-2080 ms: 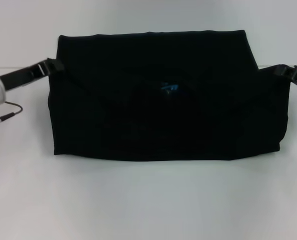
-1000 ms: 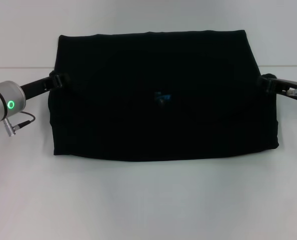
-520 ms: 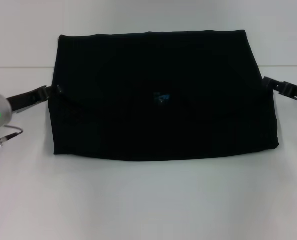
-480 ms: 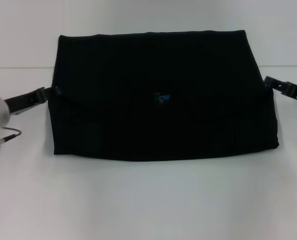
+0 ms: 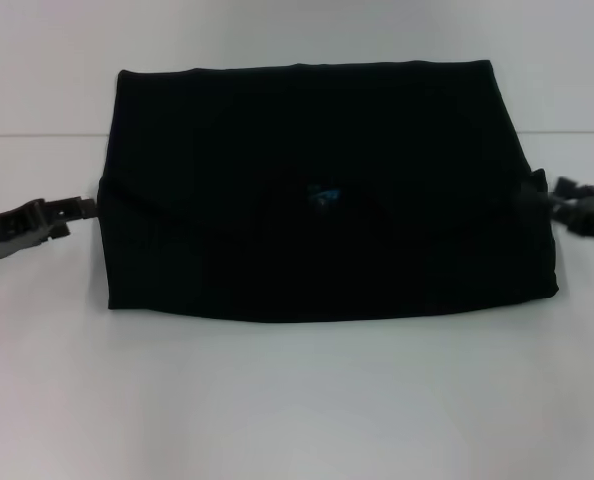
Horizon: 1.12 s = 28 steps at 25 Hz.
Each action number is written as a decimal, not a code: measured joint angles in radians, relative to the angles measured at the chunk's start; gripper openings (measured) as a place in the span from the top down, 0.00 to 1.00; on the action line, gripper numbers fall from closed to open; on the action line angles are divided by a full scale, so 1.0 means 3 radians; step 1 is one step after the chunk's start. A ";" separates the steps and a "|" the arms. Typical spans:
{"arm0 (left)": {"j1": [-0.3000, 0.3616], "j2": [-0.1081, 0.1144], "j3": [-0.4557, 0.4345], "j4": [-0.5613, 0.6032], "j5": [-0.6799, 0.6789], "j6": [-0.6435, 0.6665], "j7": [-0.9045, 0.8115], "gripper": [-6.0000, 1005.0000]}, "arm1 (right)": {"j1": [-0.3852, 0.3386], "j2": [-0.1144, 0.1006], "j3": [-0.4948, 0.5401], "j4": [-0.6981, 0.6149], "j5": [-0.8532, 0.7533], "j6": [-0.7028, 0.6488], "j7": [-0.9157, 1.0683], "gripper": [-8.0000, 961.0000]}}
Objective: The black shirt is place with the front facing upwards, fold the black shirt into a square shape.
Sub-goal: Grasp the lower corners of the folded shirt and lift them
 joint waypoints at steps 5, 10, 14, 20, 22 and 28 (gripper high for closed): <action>0.0078 0.0055 -0.0003 0.0228 0.0171 0.0404 -0.0022 0.35 | -0.0034 0.0059 -0.0274 -0.0002 -0.0150 -0.0506 -0.0561 0.13; 0.0066 0.0012 0.0057 0.0262 0.0204 0.0621 0.0132 0.35 | -0.0031 0.0146 -0.0490 0.0017 -0.0193 -0.0600 -0.0737 0.14; 0.0058 -0.0016 0.0121 0.0221 0.0213 0.0624 0.0127 0.35 | -0.0036 0.0163 -0.0663 0.0046 -0.0193 -0.0608 -0.0799 0.14; 0.0056 -0.0068 0.0208 0.0184 0.0240 0.0465 0.0080 0.36 | -0.0033 0.0165 -0.0722 0.0062 -0.0194 -0.0590 -0.0799 0.14; 0.0057 -0.0092 0.0246 0.0183 0.0242 0.0403 0.0071 0.37 | -0.0030 0.0166 -0.0727 0.0068 -0.0193 -0.0585 -0.0800 0.14; 0.0034 -0.0121 0.0293 0.0107 0.0246 0.0335 0.0062 0.39 | -0.0028 0.0168 -0.0730 0.0076 -0.0193 -0.0577 -0.0802 0.14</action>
